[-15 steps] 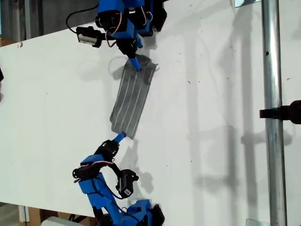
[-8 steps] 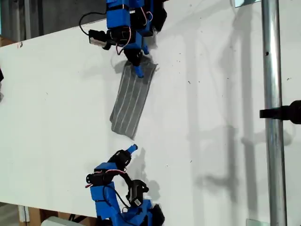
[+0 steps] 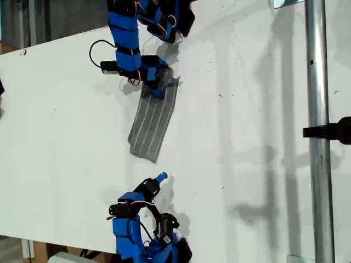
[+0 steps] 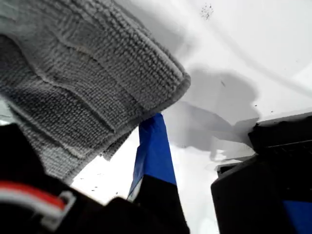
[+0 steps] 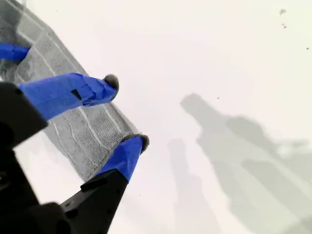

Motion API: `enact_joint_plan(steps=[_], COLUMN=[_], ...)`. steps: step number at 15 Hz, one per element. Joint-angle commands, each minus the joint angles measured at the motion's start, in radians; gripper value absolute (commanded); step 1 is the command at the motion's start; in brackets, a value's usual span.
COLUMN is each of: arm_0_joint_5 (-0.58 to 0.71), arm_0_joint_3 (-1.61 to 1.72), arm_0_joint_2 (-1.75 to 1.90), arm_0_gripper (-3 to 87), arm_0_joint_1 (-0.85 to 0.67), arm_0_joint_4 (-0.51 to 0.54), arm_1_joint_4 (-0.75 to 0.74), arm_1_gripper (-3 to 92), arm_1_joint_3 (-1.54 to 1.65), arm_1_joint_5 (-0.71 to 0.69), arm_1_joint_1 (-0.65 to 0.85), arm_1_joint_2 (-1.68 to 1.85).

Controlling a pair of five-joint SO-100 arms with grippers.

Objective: Grasp corners of a towel and fold twice.

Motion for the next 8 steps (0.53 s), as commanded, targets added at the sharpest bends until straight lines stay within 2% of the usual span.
enact_joint_plan(steps=[1, 3, 4, 5, 6, 7, 8], arm_0_joint_5=[-0.003, -0.003, -0.005, -0.006, -0.006, -0.008, -0.008], arm_0_joint_3=[0.040, 0.072, 0.086, 0.103, 0.121, 0.140, 0.153], arm_0_joint_2=[0.086, 0.112, 0.135, 0.161, 0.187, 0.215, 0.236], arm_0_gripper=[17.2, 17.0, 16.9, 16.7, 16.2, 15.9, 15.6], arm_0_joint_1=[0.008, 0.002, 0.003, 0.002, -0.005, -0.009, -0.014], arm_0_joint_4=[-0.023, -0.028, -0.025, -0.025, -0.025, -0.023, -0.023], arm_1_joint_4=[-0.074, -0.267, -0.281, -0.287, -0.288, -0.187, -0.023], arm_1_gripper=[42.5, 23.5, 7.3, -0.1, -0.1, -0.2, -0.2], arm_1_joint_3=[-0.037, 0.048, 0.066, 0.100, 0.133, 0.106, 0.043], arm_1_joint_5=[-0.017, -0.017, 0.003, 0.023, 0.018, 0.014, 0.015], arm_1_joint_1=[-0.011, -0.028, -0.023, -0.025, -0.041, -0.074, -0.132], arm_1_joint_2=[0.032, 0.149, 0.173, 0.216, 0.267, 0.267, 0.267])
